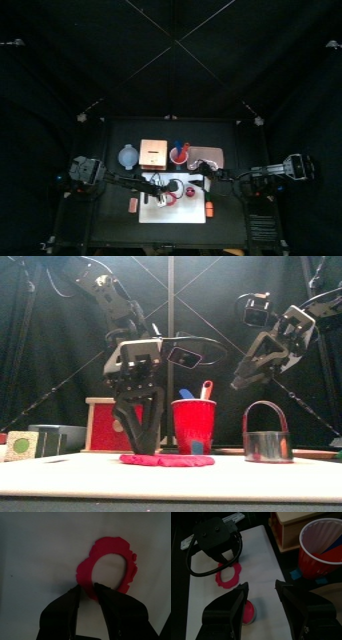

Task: Get the cutter from the drawer then cut the dough then place the extra dough in the bowl
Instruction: Place the extra dough in the bowl

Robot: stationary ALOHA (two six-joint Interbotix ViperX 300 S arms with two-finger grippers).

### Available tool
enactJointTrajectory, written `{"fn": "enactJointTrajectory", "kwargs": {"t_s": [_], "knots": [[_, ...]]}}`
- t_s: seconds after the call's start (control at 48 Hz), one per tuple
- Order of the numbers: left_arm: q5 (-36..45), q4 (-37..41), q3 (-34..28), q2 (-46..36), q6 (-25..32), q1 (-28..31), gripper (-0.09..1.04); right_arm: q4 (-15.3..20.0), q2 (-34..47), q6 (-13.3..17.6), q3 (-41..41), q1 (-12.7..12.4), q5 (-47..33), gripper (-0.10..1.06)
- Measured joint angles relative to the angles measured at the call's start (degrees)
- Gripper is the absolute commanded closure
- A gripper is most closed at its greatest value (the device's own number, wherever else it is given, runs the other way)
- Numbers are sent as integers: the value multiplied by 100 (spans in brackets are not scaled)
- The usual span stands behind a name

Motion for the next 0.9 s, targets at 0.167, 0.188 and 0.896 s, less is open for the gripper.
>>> {"fn": "enactJointTrajectory", "kwargs": {"t_s": [0.167,0.188,0.896], "knots": [[9,9,0,0,0,9,31,0,0,0,-9,-35,0,13],[9,9,0,0,0,0,32,0,-9,0,0,-44,0,13],[53,756,123,-729,-70,-26,31,0,0,0,35,-53,0,13]]}}
